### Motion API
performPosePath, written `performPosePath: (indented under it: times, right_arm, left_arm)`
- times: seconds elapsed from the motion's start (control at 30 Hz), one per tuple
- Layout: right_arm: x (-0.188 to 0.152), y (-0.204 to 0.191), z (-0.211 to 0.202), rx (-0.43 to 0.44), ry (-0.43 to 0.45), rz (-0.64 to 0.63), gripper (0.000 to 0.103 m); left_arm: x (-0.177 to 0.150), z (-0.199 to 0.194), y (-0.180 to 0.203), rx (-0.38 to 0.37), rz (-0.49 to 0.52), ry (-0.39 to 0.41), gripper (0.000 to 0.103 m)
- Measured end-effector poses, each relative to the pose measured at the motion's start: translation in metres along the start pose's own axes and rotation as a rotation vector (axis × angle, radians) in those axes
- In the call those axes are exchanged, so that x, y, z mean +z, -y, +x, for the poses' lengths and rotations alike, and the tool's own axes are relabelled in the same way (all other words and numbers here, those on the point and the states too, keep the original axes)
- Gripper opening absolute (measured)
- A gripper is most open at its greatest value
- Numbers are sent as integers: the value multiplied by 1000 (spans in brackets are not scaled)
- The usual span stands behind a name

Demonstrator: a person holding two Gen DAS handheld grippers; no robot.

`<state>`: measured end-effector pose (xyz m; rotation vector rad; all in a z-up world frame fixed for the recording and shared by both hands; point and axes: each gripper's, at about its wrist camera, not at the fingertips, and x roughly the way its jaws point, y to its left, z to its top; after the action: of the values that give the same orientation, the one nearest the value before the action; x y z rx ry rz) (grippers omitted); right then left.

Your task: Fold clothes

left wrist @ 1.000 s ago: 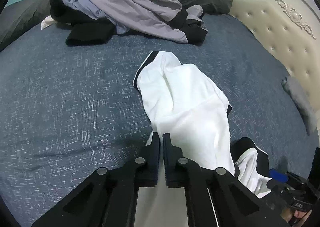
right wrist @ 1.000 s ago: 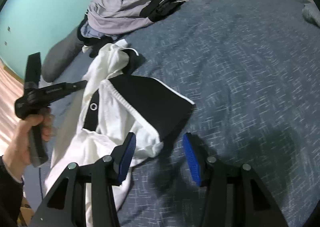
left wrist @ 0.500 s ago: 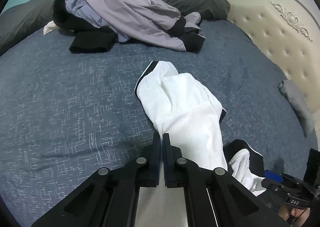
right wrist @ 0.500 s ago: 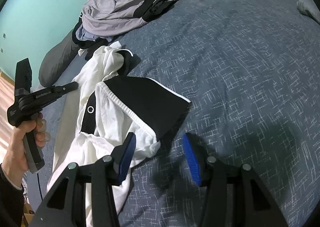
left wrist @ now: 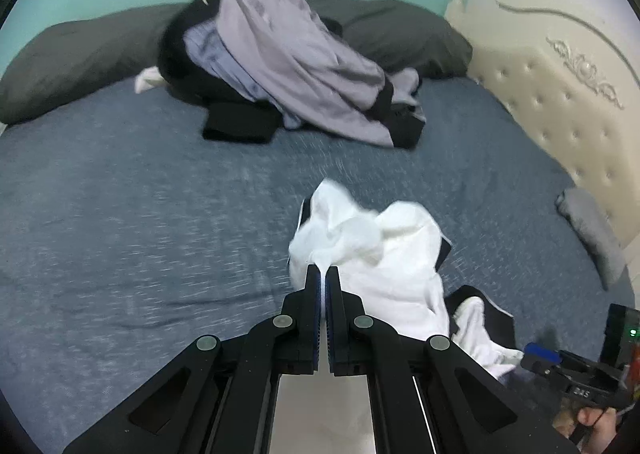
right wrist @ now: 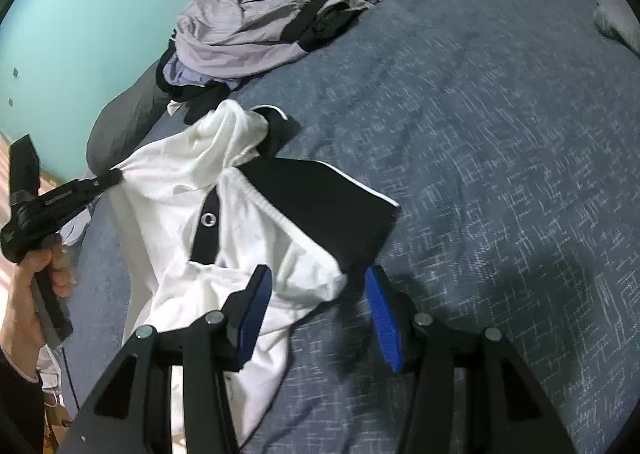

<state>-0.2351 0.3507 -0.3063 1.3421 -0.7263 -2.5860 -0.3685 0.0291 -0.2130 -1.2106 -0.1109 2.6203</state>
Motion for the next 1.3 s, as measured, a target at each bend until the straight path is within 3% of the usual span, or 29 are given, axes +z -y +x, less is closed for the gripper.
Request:
performPosePath:
  times: [0.33, 0.6, 0.77, 1.0, 1.2, 1.3]
  right_arm:
    - [5, -26, -20, 17, -6, -25, 50]
    - [5, -42, -14, 5, -61, -46, 50]
    - [4, -51, -6, -4, -92, -70, 50]
    - [9, -56, 4, -21, -109, -111, 50]
    - [17, -50, 3, -2, -95, -100, 50]
    - [24, -50, -1, 21, -71, -81, 50]
  left_arm:
    - [-33, -96, -42, 79, -51, 61, 2]
    - [-83, -143, -93, 161, -155, 27, 2]
    - [-114, -152, -115, 180, -189, -8, 2]
    - [-136, -124, -124, 146, -227, -110, 3]
    - [-120, -128, -122, 135, -260, -58, 20]
    - [-108, -123, -117, 123, -272, -44, 38]
